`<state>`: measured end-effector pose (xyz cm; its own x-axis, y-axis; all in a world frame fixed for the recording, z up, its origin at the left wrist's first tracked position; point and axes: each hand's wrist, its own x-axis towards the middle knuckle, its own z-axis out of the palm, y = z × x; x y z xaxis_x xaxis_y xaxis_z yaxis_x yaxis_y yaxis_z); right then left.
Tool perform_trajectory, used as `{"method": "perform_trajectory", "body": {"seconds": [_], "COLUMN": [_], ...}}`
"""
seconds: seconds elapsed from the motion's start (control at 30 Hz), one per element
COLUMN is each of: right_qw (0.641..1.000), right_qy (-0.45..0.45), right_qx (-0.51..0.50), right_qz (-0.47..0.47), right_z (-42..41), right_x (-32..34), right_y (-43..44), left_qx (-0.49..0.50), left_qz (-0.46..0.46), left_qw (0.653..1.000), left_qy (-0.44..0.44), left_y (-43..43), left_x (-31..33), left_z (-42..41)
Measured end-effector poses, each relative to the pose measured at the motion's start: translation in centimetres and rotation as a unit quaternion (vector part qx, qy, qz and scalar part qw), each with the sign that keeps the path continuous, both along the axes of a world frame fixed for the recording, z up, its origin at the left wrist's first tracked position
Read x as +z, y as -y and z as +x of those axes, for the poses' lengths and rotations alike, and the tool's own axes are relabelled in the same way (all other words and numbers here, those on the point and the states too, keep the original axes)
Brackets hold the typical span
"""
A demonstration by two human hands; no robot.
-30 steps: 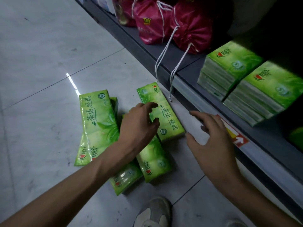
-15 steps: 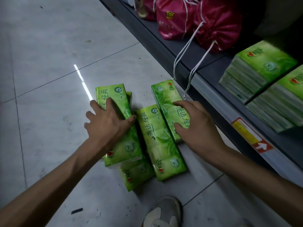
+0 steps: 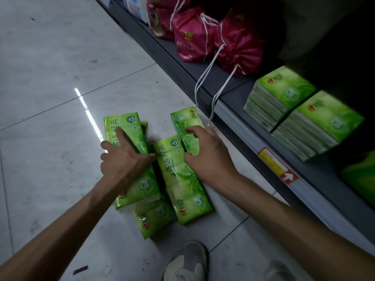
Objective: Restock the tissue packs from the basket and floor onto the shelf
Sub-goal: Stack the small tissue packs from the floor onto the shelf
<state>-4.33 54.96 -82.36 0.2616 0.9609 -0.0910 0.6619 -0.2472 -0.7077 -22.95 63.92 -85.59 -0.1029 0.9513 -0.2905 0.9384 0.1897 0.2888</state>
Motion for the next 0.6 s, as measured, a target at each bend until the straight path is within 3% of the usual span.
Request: {"method": "perform_trajectory", "body": {"seconds": [0.2, 0.37, 0.47, 0.6], "right_qw": [0.998, 0.996, 0.983, 0.941], "right_qy": [0.004, -0.016, -0.125, -0.298], "right_qx": [0.023, 0.003, -0.049, -0.096], "right_qz": [-0.062, -0.092, -0.122, -0.130], "right_z": [1.1, 2.0, 1.4, -0.3], "right_x": [4.1, 11.3, 16.5, 23.7], "right_y": [2.2, 3.4, 4.7, 7.7], "left_qx": [0.015, -0.021, -0.050, -0.059], "left_qz": [-0.039, -0.051, -0.050, -0.054], "left_qw": [0.998, 0.992, 0.980, 0.965], "left_qy": [0.041, 0.116, 0.188, 0.252], "left_y": [0.7, 3.1, 4.9, 8.2], "left_x": [3.6, 10.7, 16.6, 24.8], "left_z": [-0.1, 1.8, 3.5, 5.4]}}
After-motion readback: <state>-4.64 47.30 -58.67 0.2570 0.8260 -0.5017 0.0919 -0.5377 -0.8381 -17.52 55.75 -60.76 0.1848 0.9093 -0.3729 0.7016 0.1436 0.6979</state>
